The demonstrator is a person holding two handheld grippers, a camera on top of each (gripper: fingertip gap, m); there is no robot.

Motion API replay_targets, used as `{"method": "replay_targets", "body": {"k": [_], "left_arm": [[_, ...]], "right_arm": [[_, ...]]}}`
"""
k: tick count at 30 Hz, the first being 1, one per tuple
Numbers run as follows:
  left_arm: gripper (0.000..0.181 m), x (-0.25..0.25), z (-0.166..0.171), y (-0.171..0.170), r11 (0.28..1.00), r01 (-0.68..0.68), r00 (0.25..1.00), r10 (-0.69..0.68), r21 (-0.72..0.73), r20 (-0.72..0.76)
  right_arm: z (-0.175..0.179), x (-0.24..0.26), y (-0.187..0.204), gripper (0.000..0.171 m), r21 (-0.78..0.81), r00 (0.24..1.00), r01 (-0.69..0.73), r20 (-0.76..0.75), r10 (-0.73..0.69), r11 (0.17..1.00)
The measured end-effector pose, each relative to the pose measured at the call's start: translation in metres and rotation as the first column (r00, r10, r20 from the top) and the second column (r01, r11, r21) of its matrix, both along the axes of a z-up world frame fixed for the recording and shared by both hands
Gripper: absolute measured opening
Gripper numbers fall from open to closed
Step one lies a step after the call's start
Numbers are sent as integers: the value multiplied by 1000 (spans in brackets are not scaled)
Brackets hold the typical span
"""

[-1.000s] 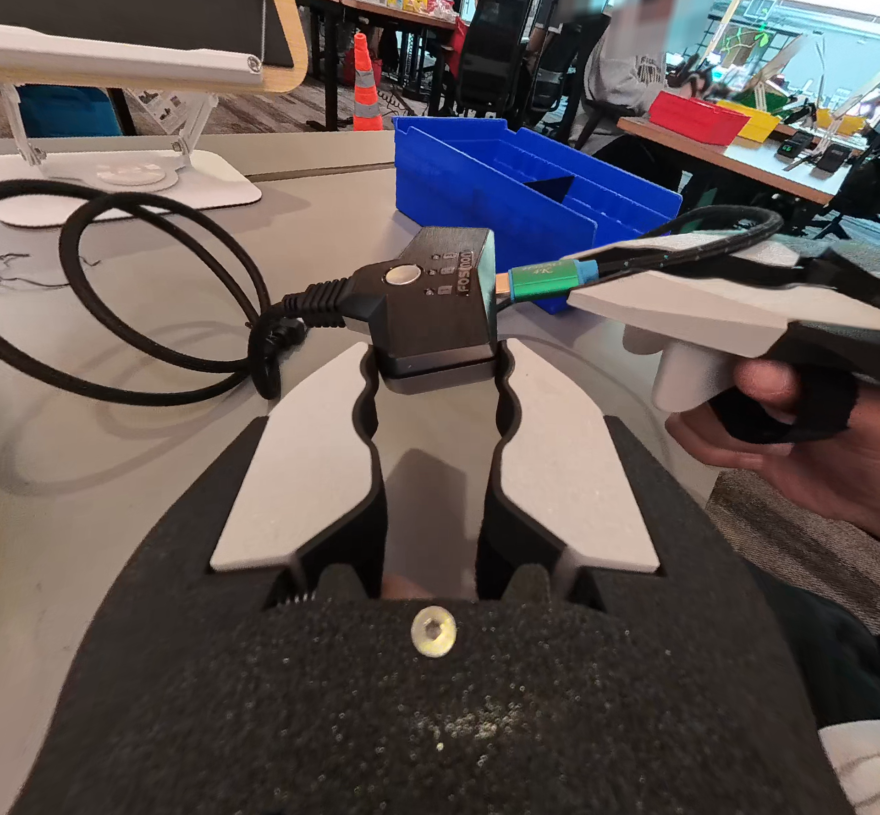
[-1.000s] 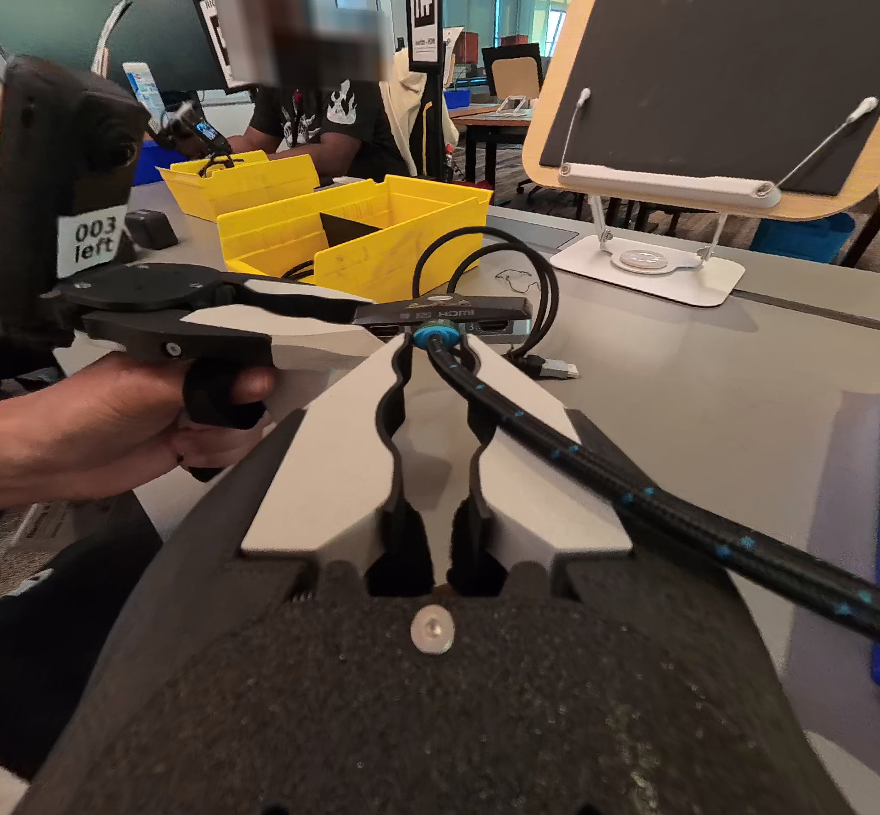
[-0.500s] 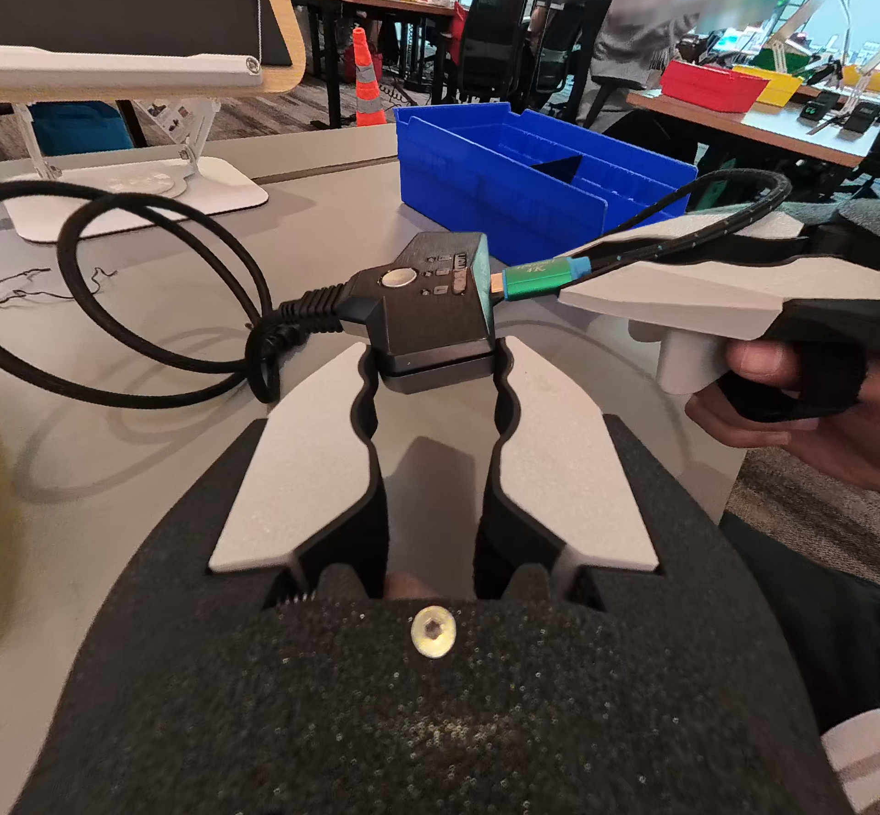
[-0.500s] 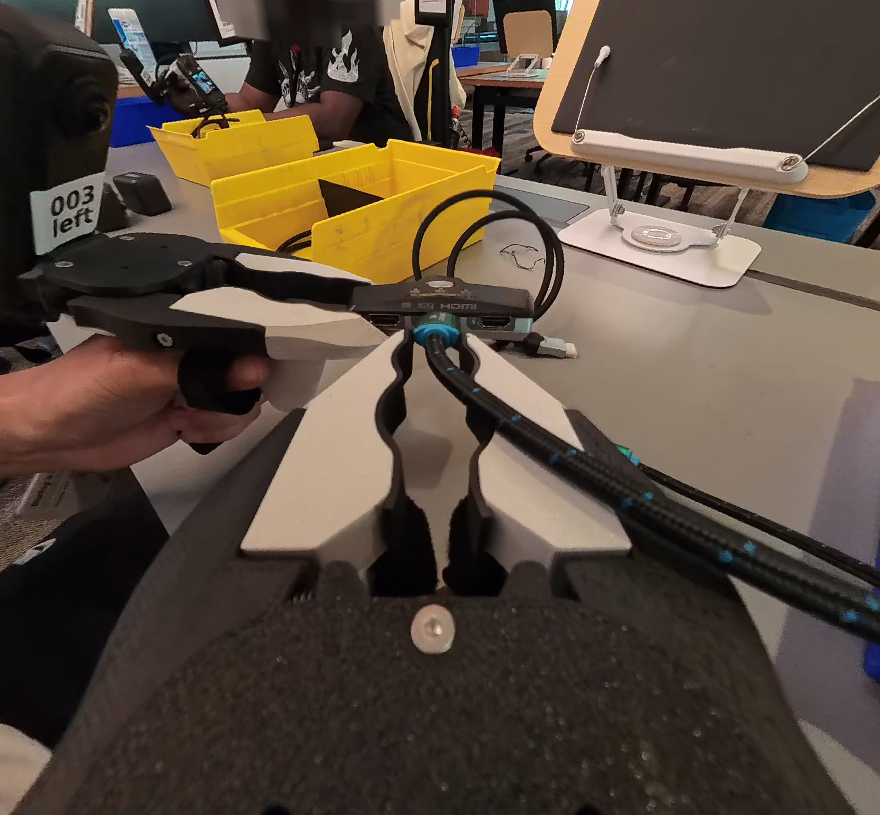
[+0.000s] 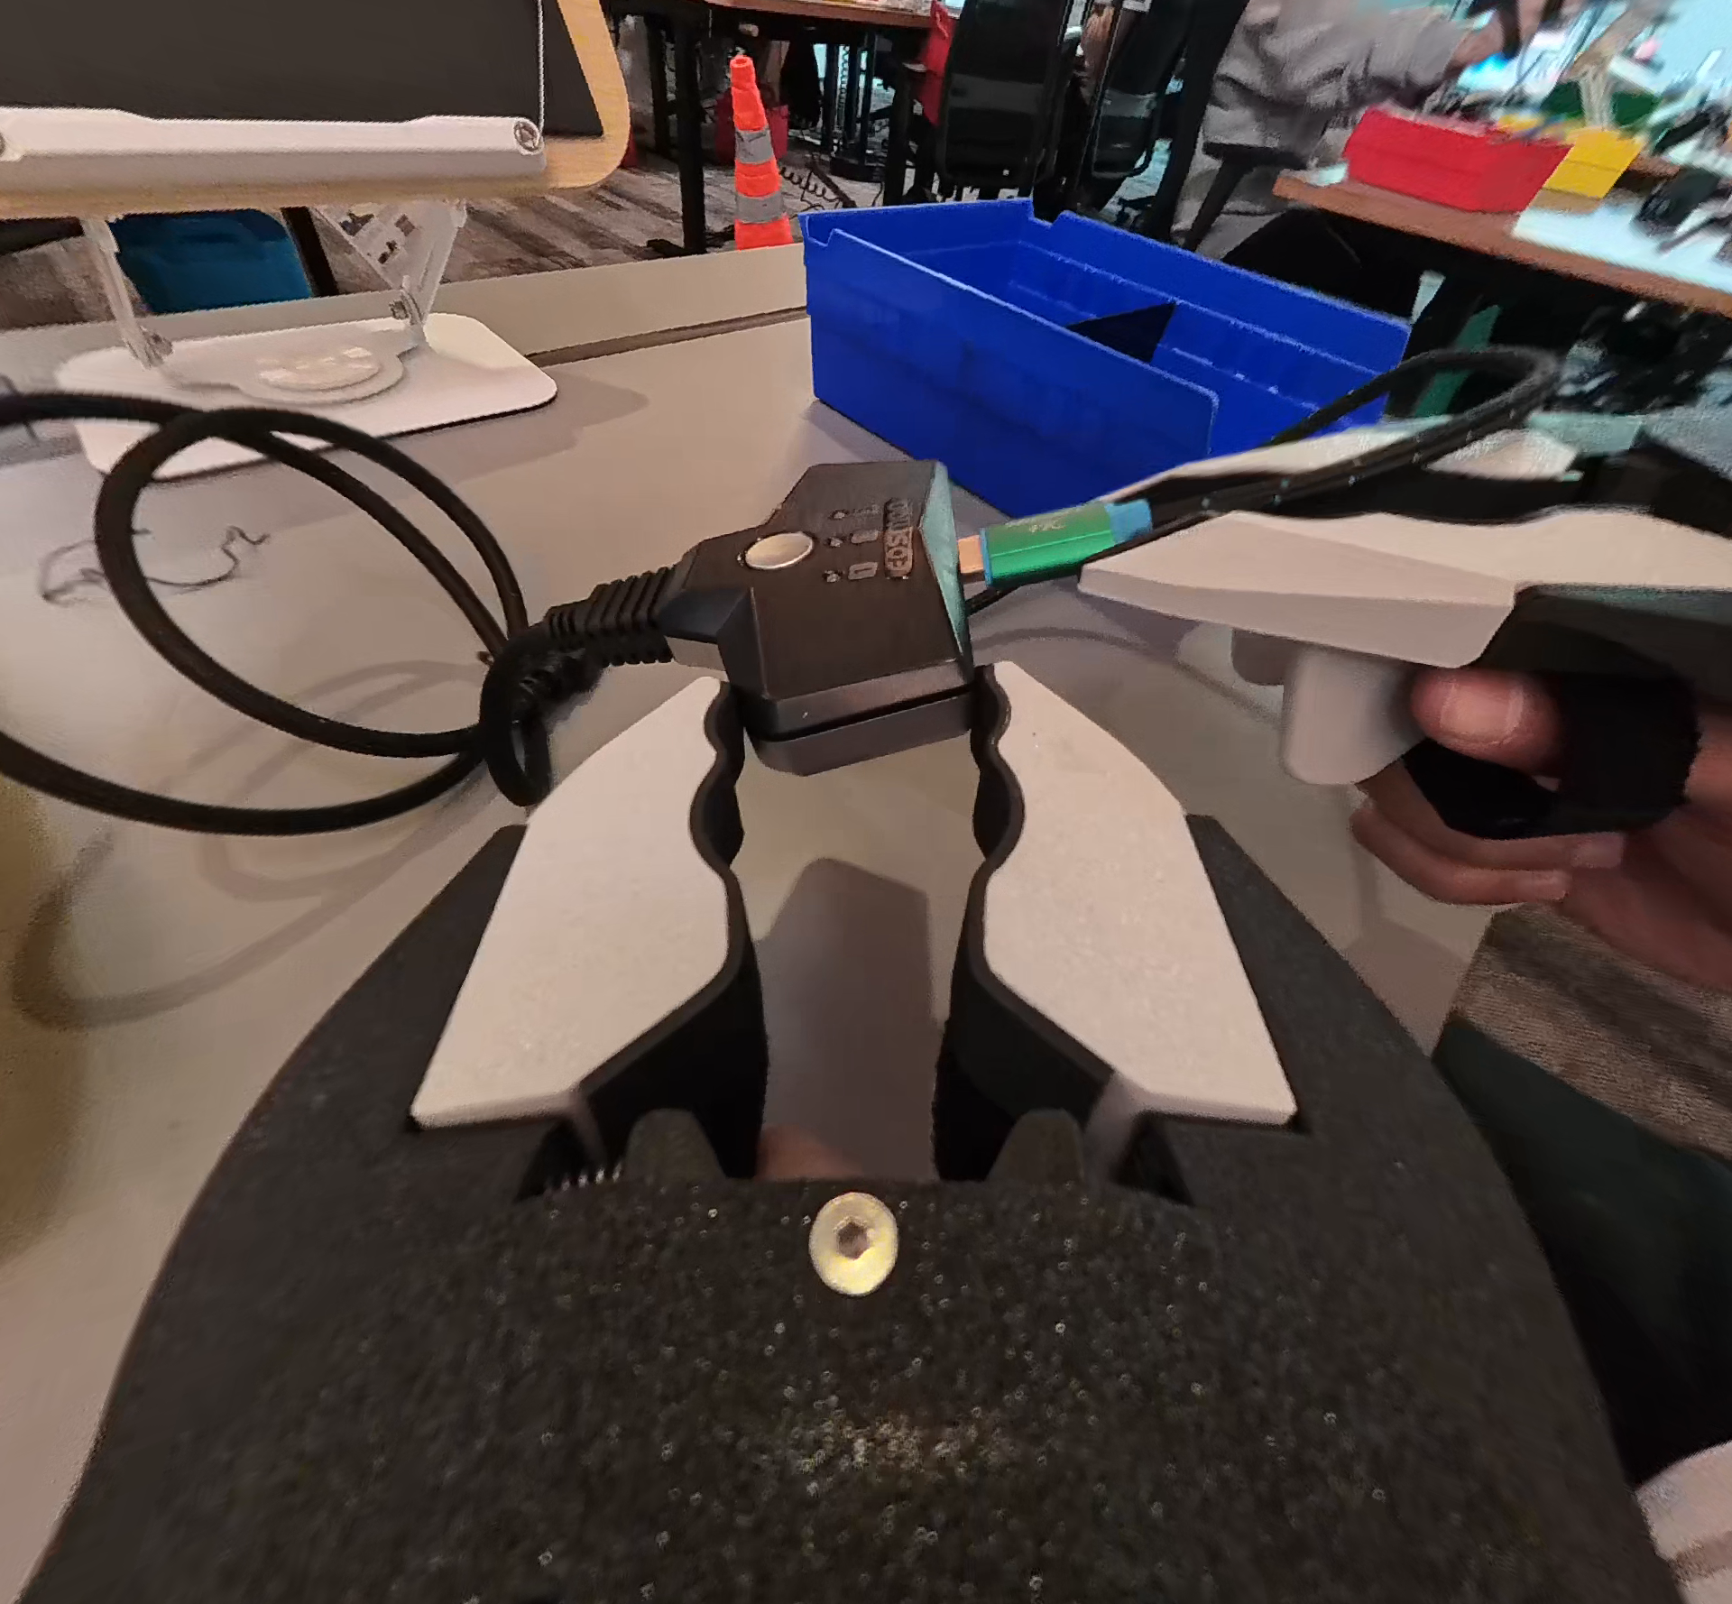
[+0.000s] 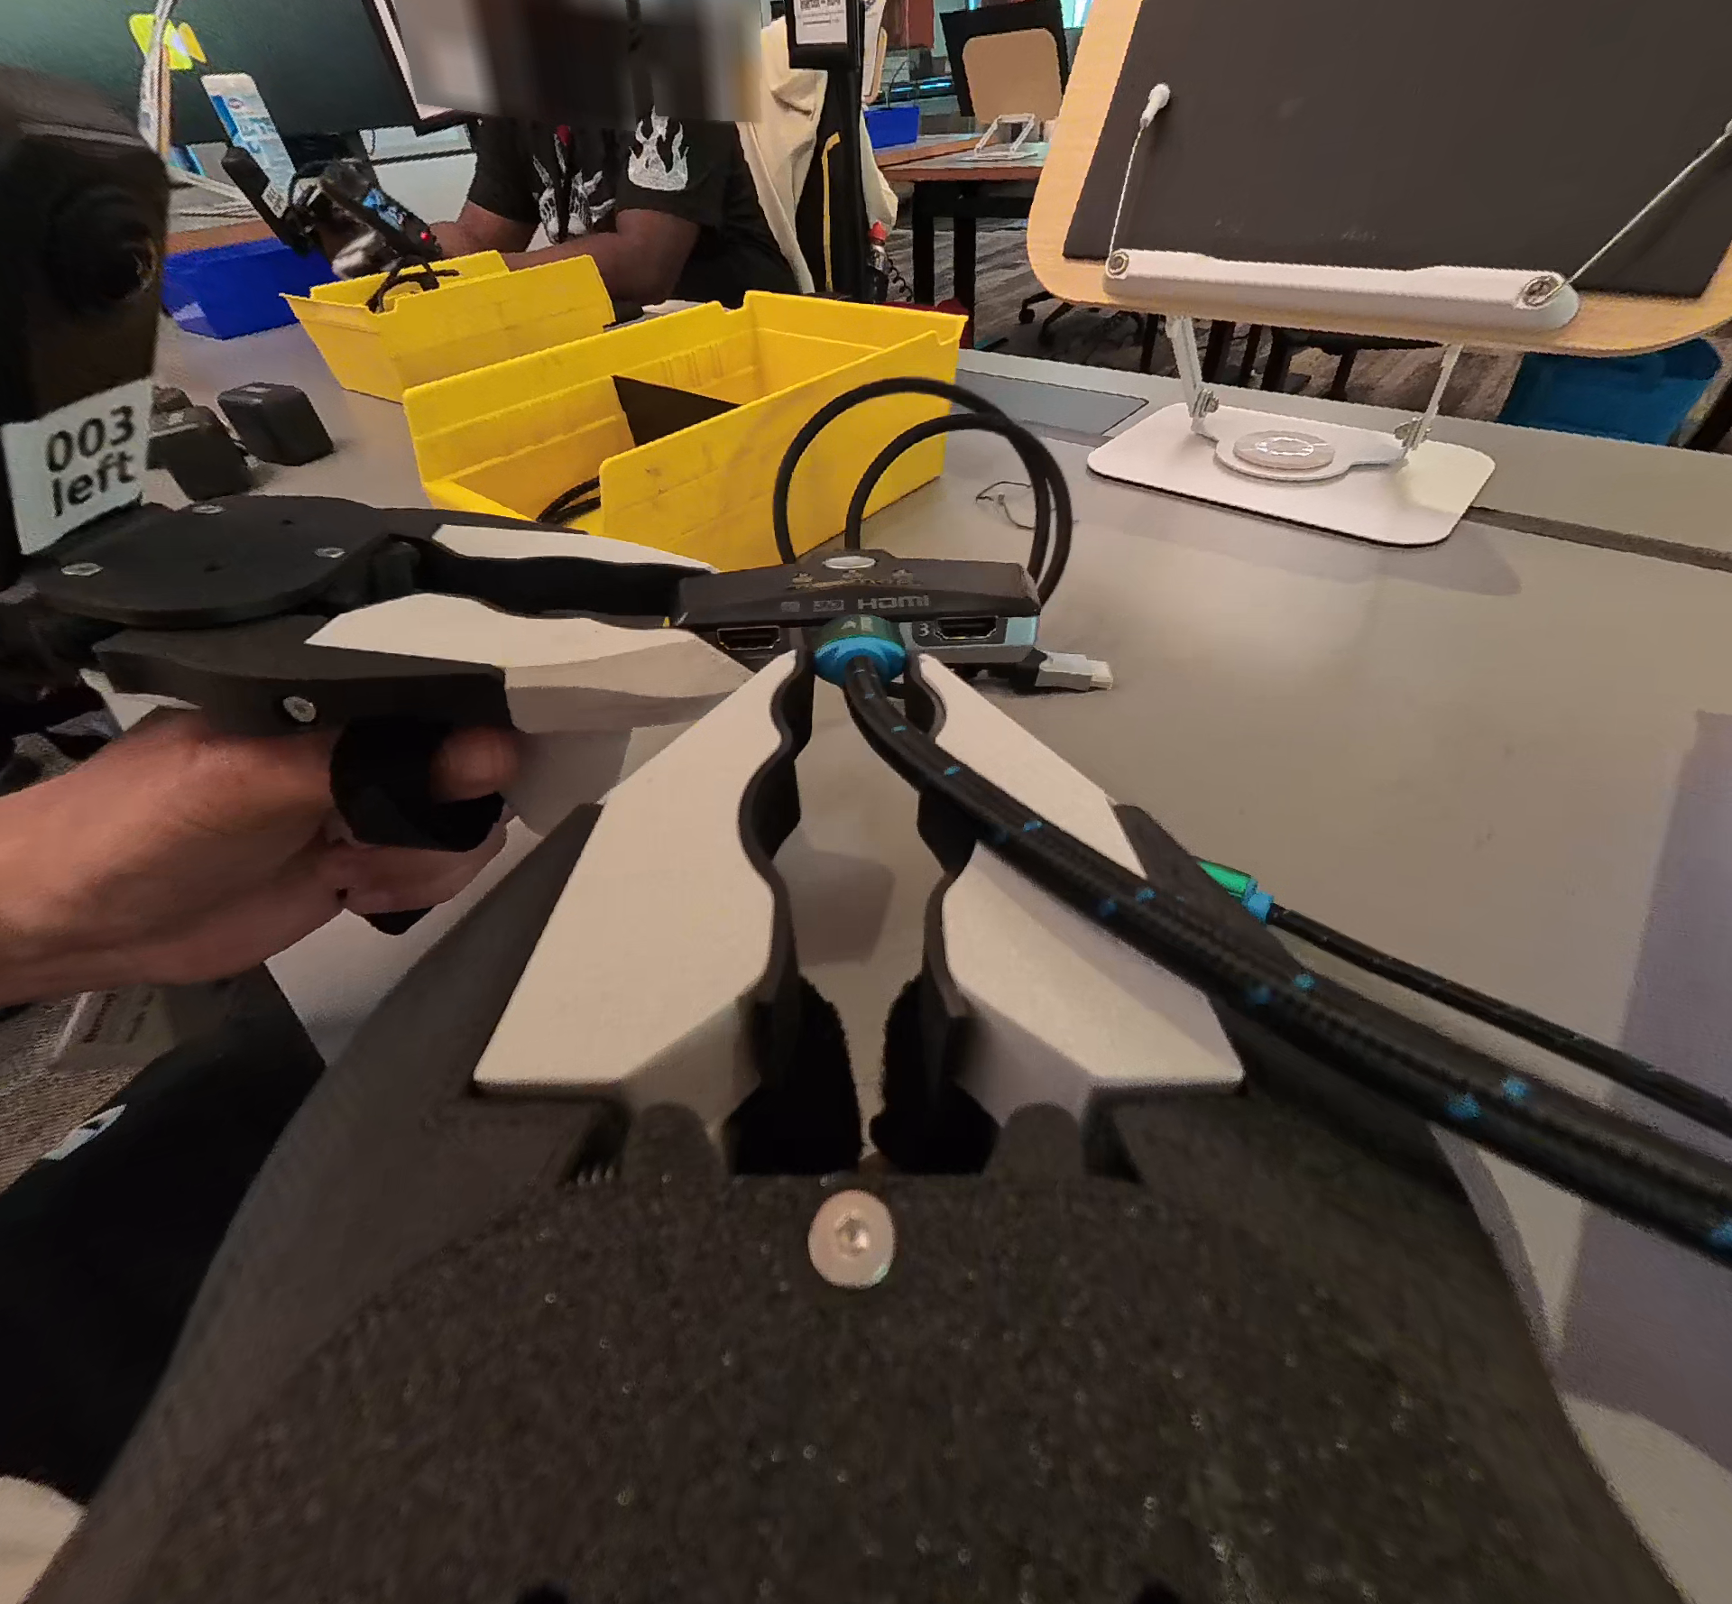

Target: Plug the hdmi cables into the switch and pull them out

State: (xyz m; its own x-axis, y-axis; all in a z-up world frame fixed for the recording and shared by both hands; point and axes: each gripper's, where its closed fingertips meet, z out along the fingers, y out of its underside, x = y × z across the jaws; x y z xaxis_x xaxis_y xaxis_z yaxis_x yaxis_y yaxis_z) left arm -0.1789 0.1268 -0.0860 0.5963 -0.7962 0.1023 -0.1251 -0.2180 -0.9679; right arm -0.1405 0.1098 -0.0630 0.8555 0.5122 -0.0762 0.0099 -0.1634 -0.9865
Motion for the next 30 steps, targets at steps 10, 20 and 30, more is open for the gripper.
{"method": "replay_targets", "body": {"k": [10,20,30], "left_arm": [[47,-3,2,15,998,-42,999,42,44,13],[47,-1,-3,9,999,-28,999,28,16,16],[47,1,-3,5,998,12,999,-9,62,-41]], "right_arm": [[0,5,6,24,-41,990,-16,-143,10,999],[8,6,0,13,22,993,-13,-121,15,1000],[5,7,-3,11,55,999,-36,-2,36,998]]}}
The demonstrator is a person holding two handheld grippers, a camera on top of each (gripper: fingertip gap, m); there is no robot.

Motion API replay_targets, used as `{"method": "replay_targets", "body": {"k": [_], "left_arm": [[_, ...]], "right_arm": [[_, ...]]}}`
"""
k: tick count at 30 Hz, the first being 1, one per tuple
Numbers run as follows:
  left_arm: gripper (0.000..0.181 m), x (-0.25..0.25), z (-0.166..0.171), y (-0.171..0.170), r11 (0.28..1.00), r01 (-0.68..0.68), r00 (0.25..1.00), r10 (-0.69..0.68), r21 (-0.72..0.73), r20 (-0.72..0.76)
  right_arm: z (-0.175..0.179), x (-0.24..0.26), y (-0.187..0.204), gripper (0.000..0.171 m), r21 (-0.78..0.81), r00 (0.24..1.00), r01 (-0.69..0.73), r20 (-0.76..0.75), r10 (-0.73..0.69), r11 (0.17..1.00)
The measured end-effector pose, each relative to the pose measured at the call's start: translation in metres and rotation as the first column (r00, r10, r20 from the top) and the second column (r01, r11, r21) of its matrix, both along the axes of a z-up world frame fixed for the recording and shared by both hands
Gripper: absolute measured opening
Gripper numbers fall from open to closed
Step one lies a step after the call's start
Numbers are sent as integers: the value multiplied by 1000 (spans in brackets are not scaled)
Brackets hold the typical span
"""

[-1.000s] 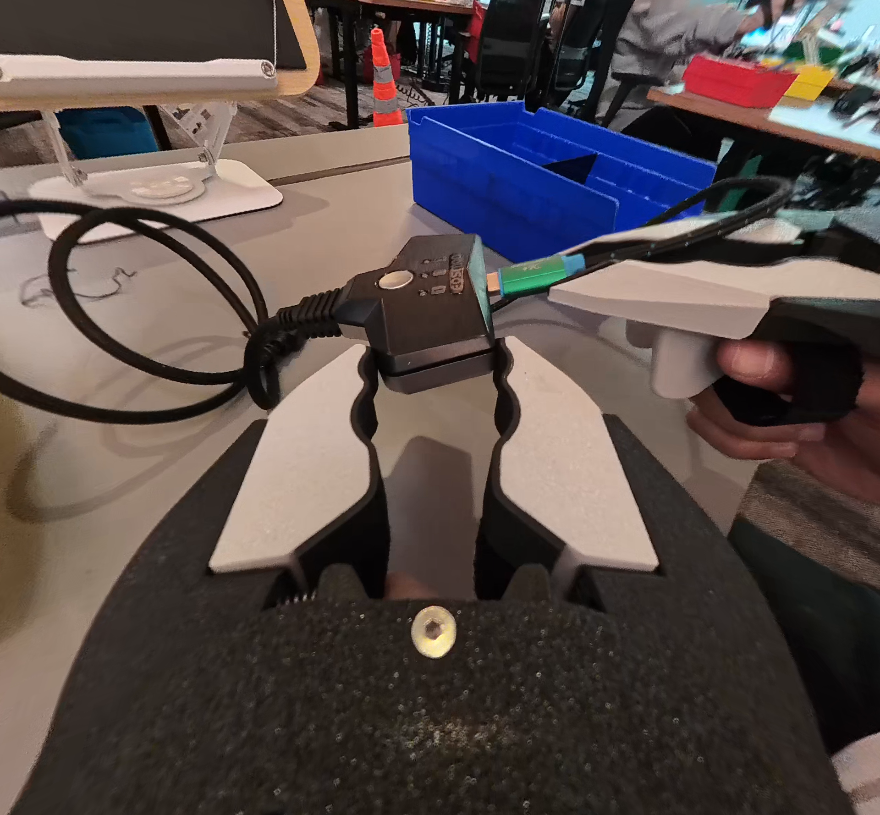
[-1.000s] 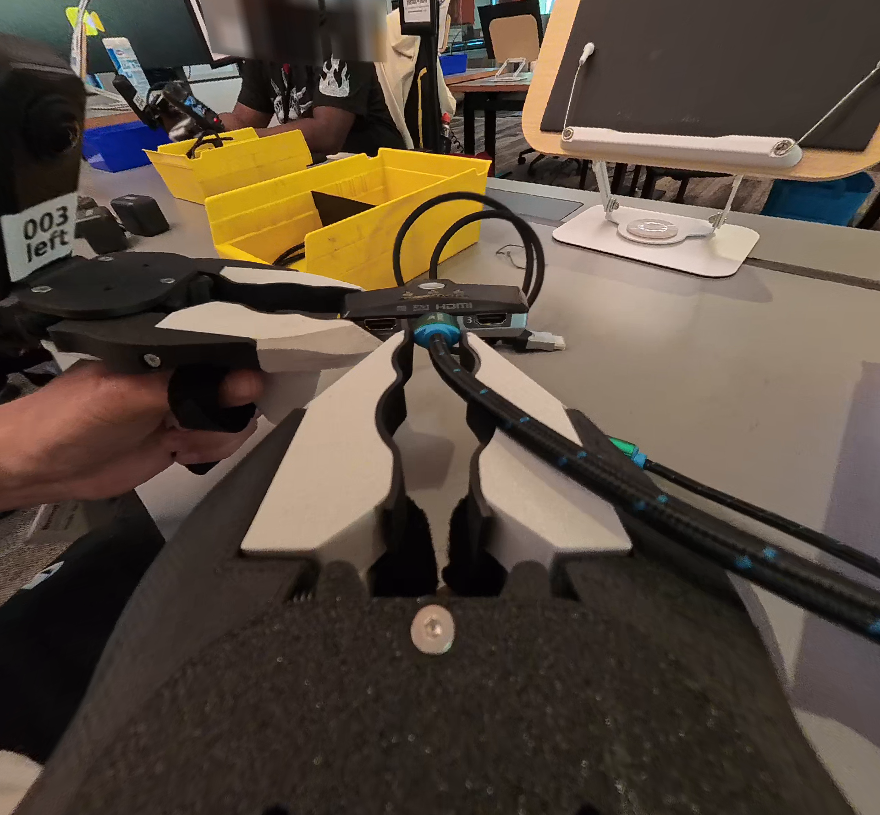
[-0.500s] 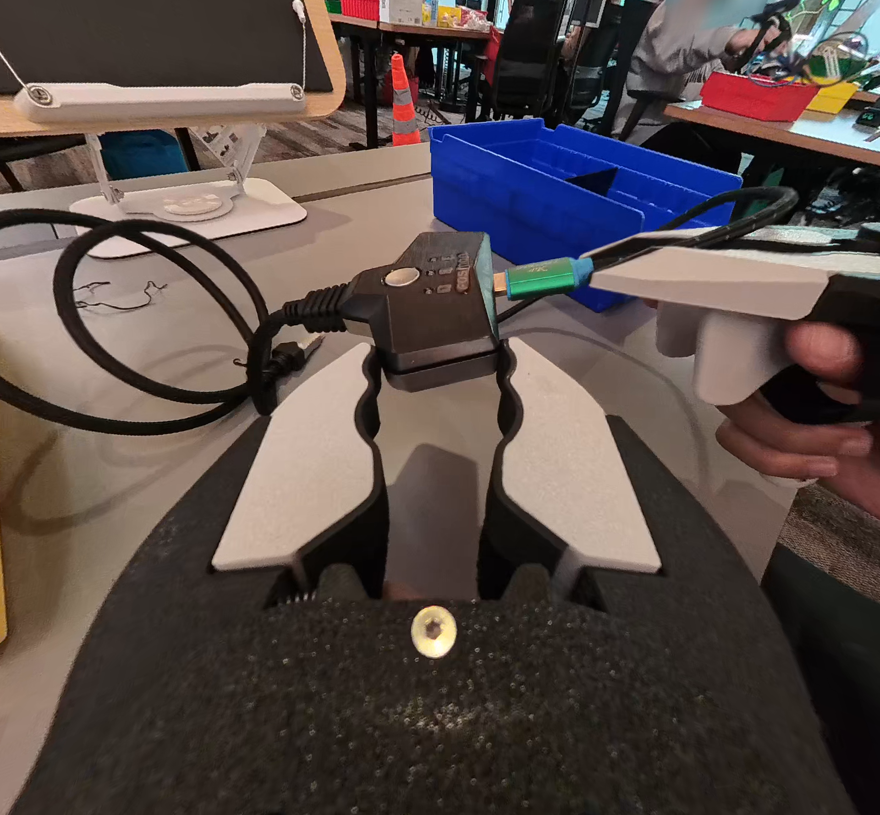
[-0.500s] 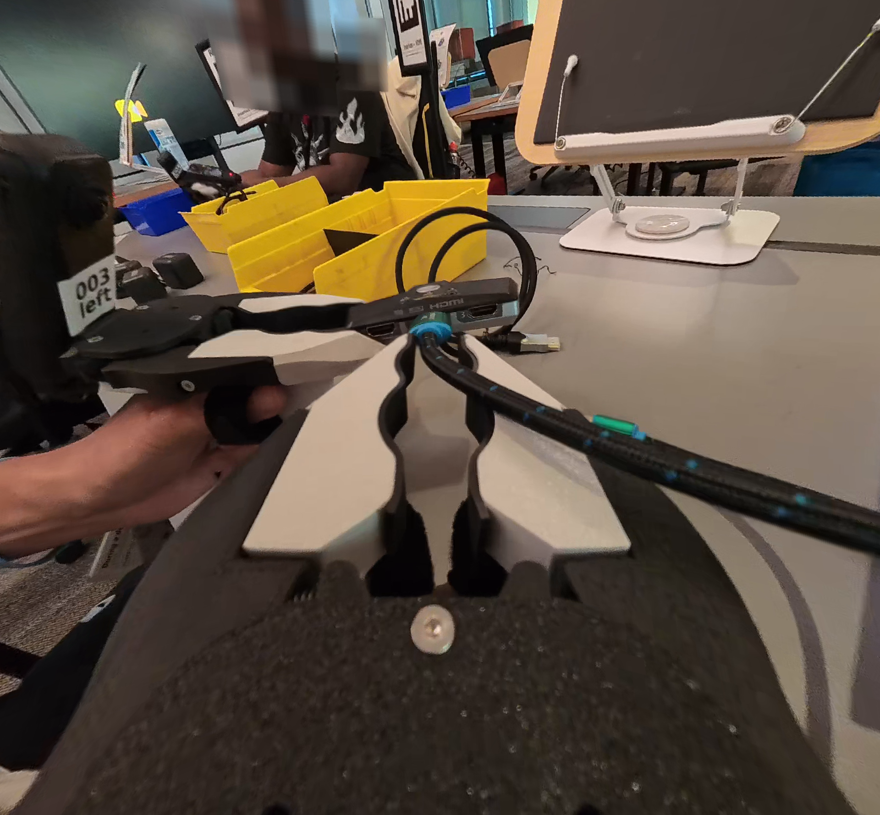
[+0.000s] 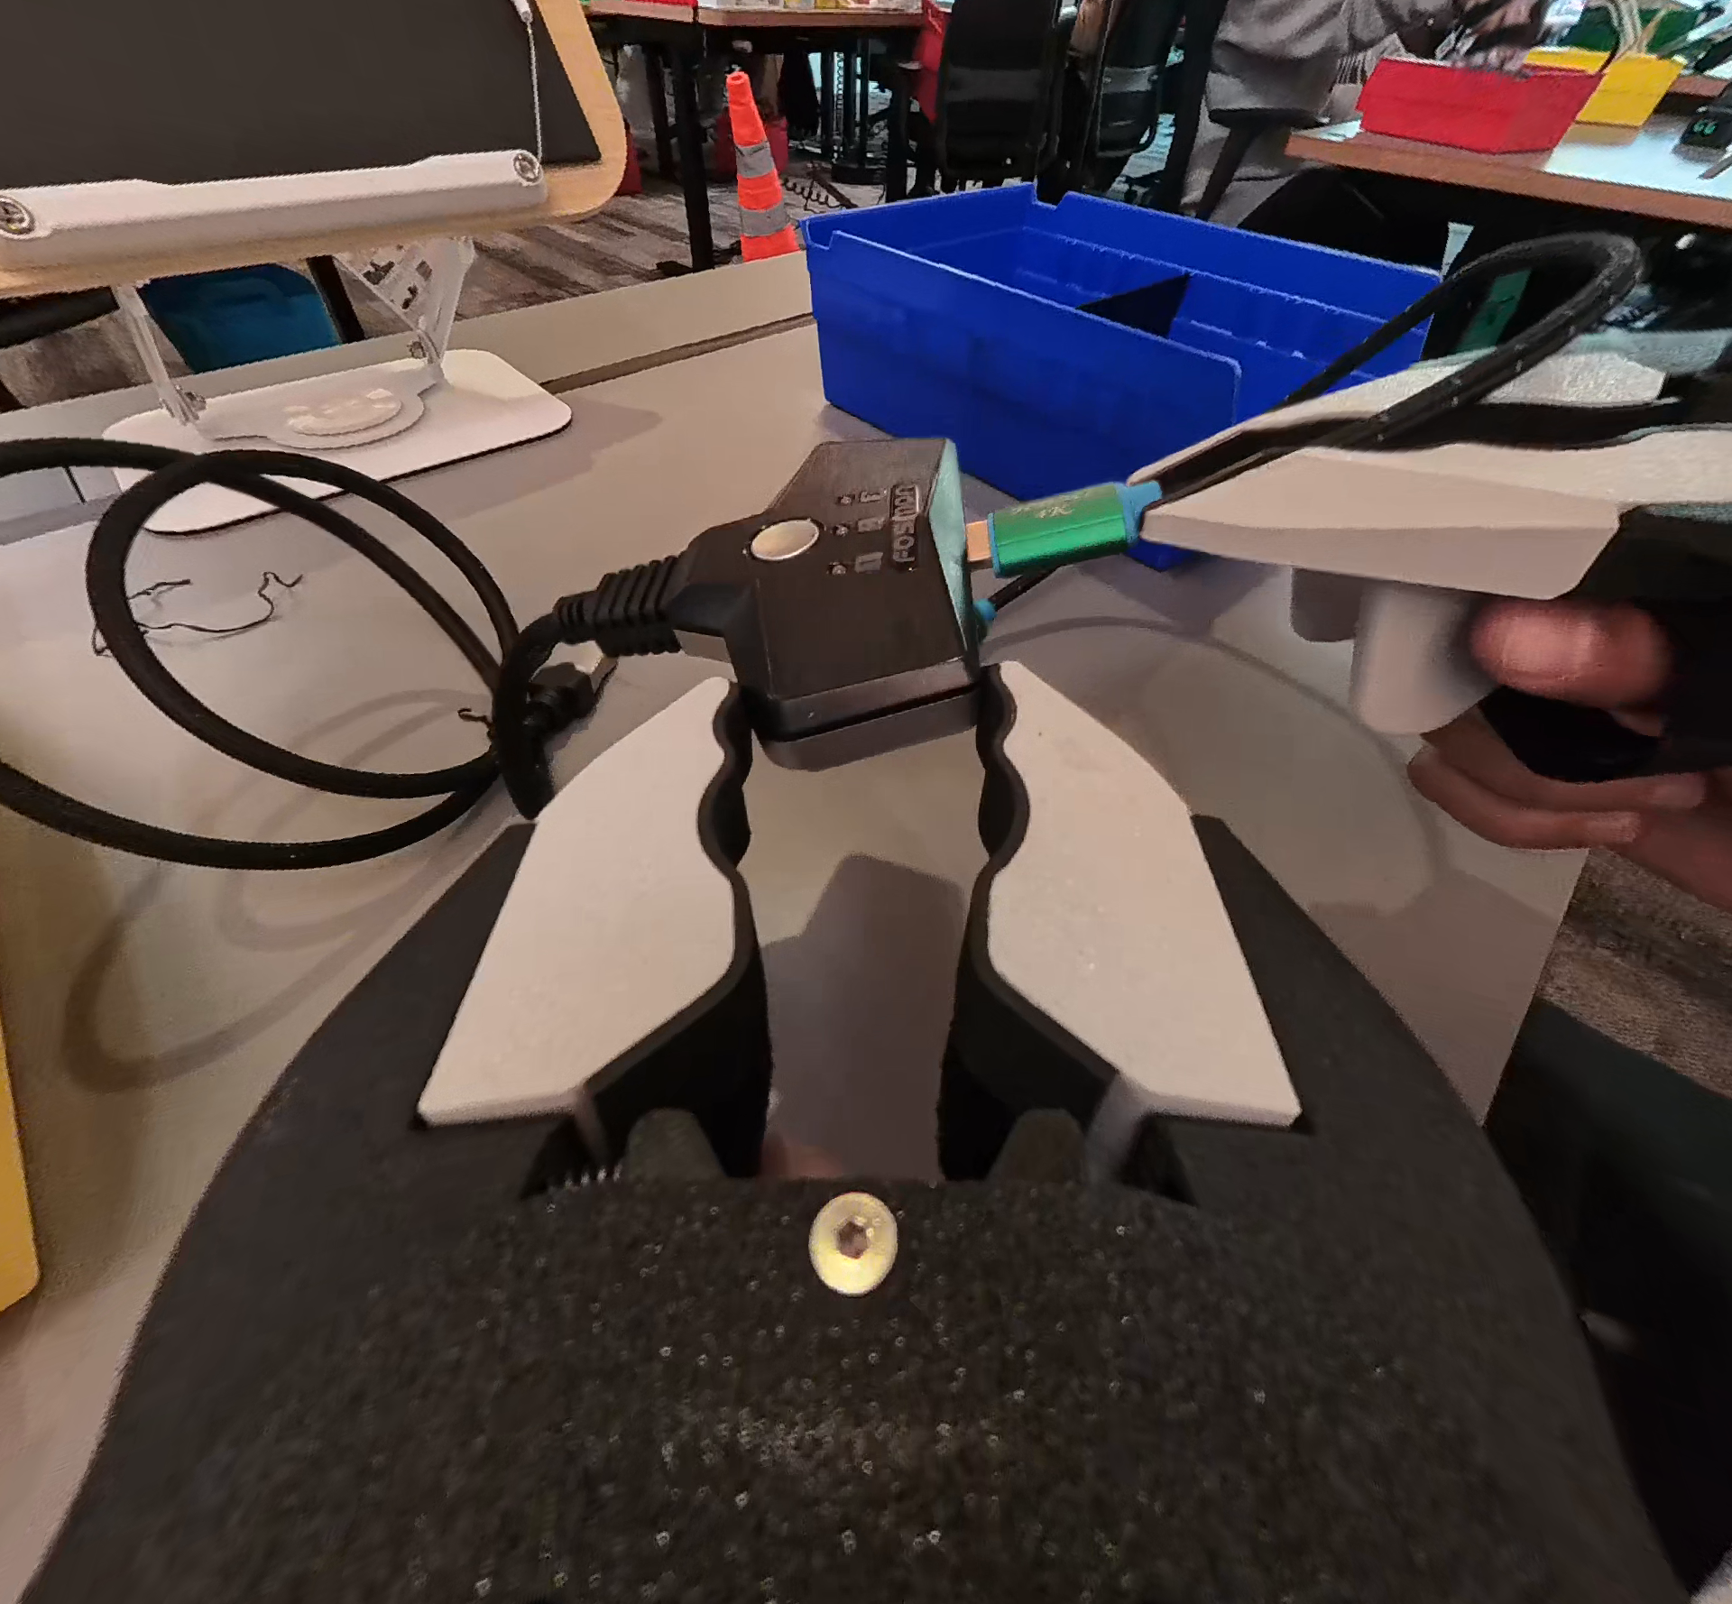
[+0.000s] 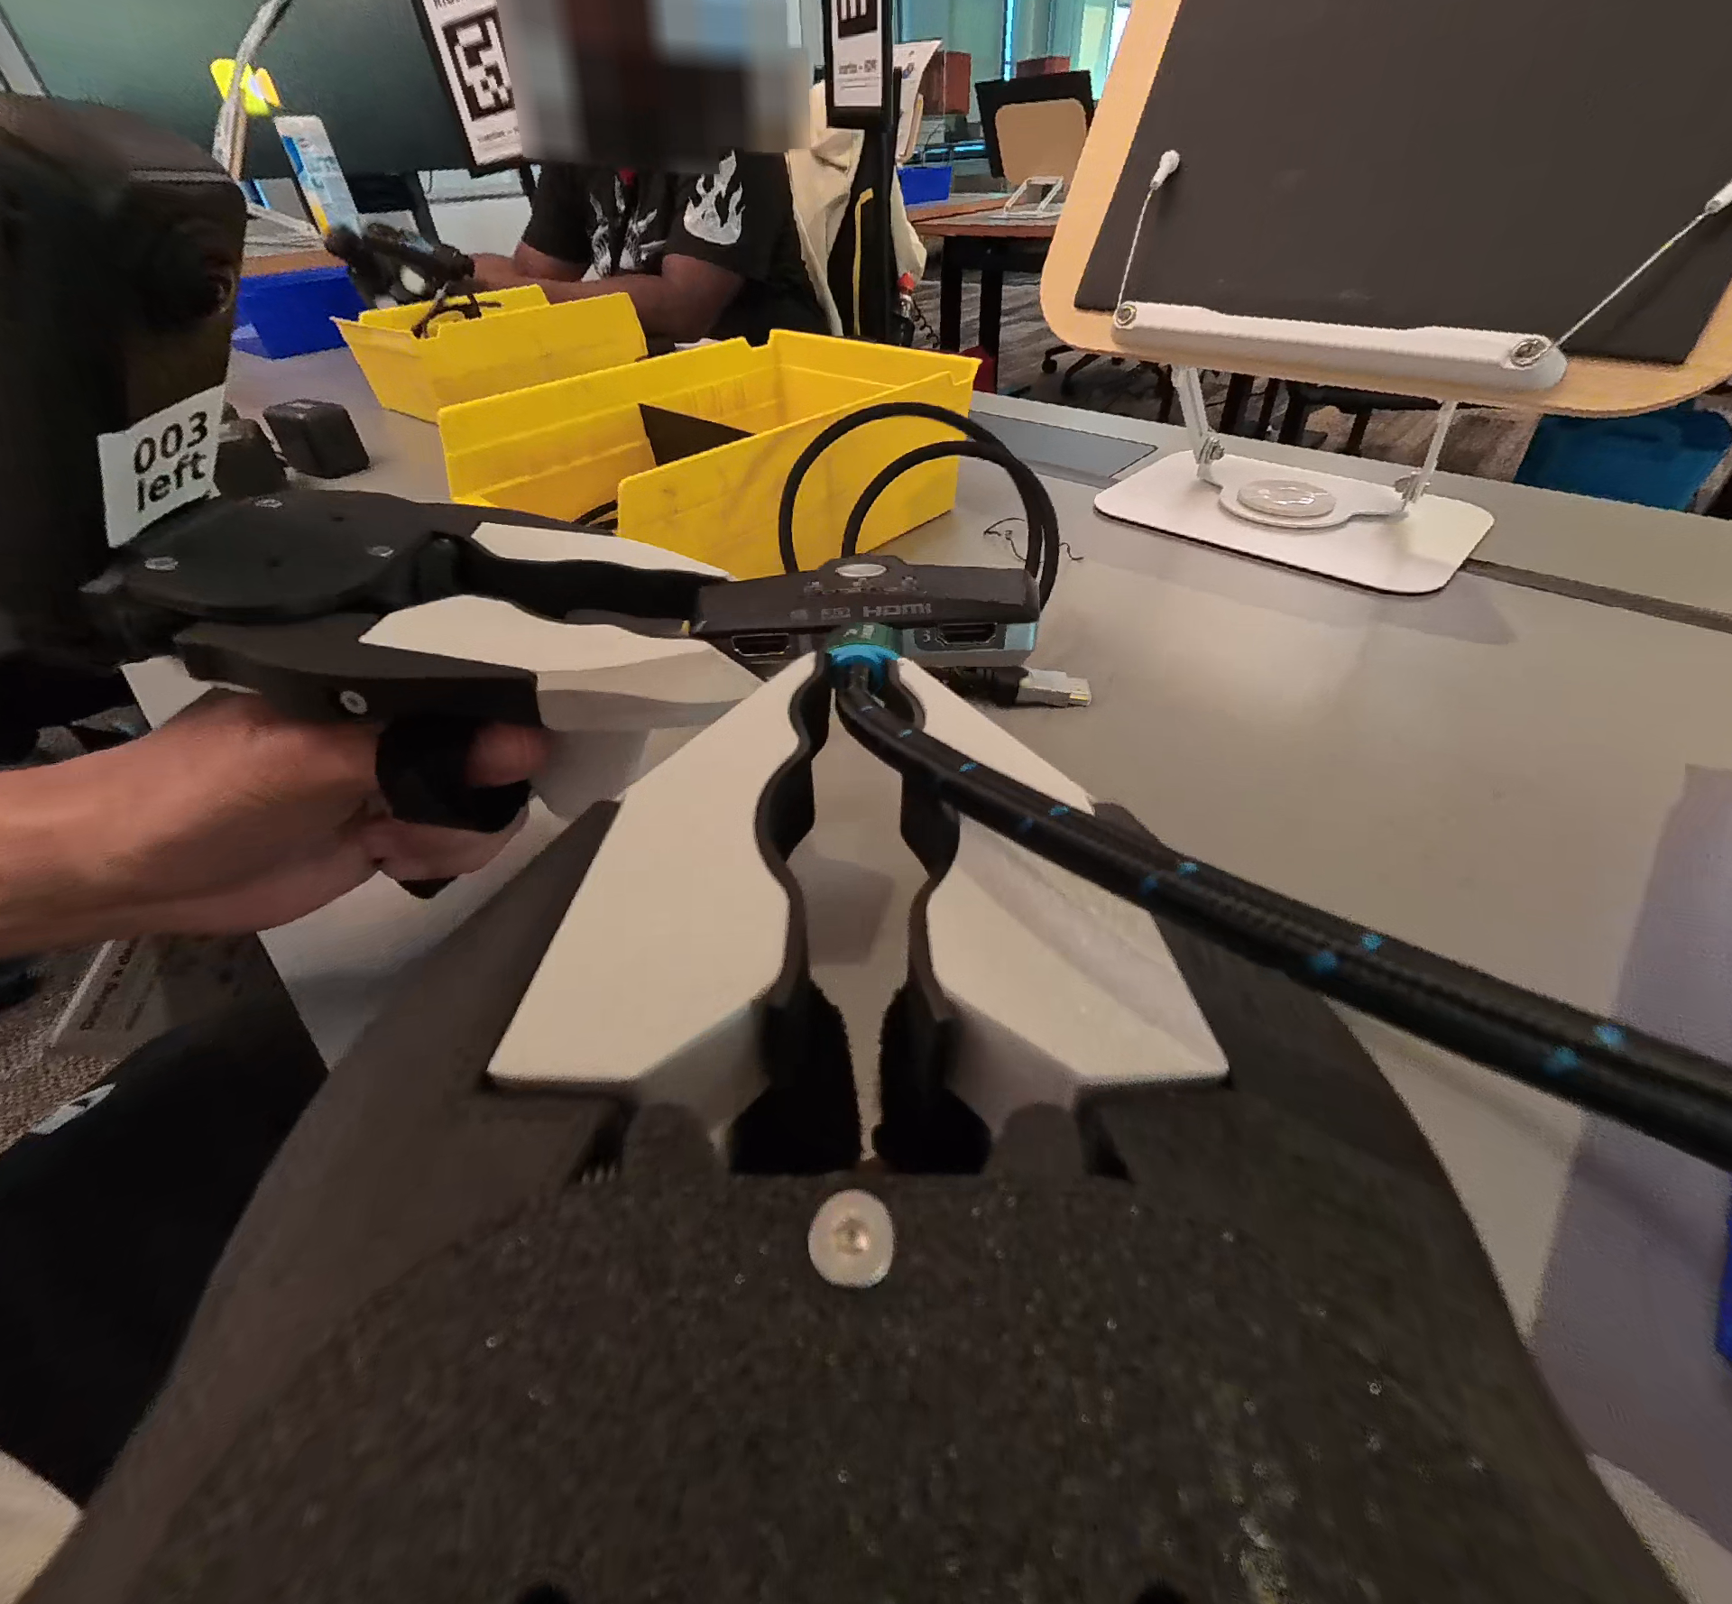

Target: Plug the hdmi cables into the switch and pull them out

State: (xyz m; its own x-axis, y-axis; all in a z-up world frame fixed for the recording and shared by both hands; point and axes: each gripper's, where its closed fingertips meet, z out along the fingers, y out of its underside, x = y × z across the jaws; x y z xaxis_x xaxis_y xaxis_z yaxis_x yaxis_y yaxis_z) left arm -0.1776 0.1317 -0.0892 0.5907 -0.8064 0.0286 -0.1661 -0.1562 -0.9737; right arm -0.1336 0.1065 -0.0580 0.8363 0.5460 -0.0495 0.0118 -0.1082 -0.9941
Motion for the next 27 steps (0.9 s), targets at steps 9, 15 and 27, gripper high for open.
{"method": "replay_targets", "body": {"k": [9,15,27], "left_arm": [[46,-1,-5,-4,999,22,1000,-23,-43,-20],[46,-1,0,-4,999,35,999,-36,-29,-18],[58,4,8,-16,790,421,847,-166,-446,505]], "right_arm": [[-6,0,1,11,-48,1000,2,-6,-2,999],[-4,1,4,11,-68,998,5,-56,-9,998],[1,-1,-13,10,217,977,-86,211,39,972]]}}
